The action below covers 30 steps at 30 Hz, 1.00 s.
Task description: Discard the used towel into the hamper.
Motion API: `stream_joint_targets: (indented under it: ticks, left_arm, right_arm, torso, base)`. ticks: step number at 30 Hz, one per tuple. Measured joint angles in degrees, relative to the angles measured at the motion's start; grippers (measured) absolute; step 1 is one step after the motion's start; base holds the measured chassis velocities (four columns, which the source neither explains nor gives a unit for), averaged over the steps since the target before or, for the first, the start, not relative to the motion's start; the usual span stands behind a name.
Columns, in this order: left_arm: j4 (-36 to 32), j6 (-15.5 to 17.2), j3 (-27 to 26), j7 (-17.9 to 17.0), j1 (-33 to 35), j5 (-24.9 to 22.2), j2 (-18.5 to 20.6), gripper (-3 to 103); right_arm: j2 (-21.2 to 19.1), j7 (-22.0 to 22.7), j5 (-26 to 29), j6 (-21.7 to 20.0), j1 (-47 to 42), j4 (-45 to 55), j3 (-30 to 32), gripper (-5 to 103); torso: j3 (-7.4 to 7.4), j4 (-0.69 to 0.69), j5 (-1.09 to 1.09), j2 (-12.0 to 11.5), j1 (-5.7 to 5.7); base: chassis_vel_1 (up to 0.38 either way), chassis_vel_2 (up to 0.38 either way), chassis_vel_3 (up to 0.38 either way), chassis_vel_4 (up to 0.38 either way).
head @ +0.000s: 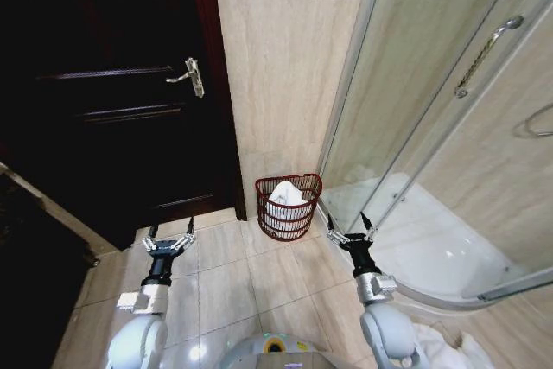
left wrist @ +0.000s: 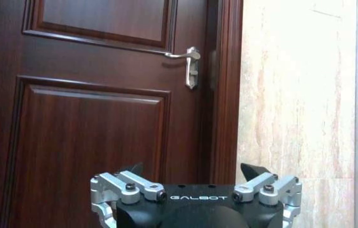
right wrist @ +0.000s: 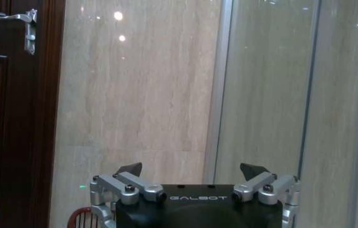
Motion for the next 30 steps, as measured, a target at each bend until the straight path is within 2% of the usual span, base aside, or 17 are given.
stream_joint_targets:
  ticks: [15,30]
  left_arm:
    - [0.44,-0.97,0.29,0.35,0.21,0.1,-0.03,100]
    - [1.16,-1.88,0.03,0.28,0.09,0.06,0.3,100]
  right_arm:
    - [0.19,-0.05,-0.03,0.85,-0.88,0.14,0.22,100]
    - [0.55,-0.05,-0.44,1.12,-0.53,-0.27,-0.13,100]
  torso:
    - [-0.06,0.0,0.0,-0.11,-0.06]
    - [-2.21,0.0,0.0,-4.08,-1.85]
  base:
    - [0.0,0.0,0.0,0.0]
    - [0.0,0.0,0.0,0.0]
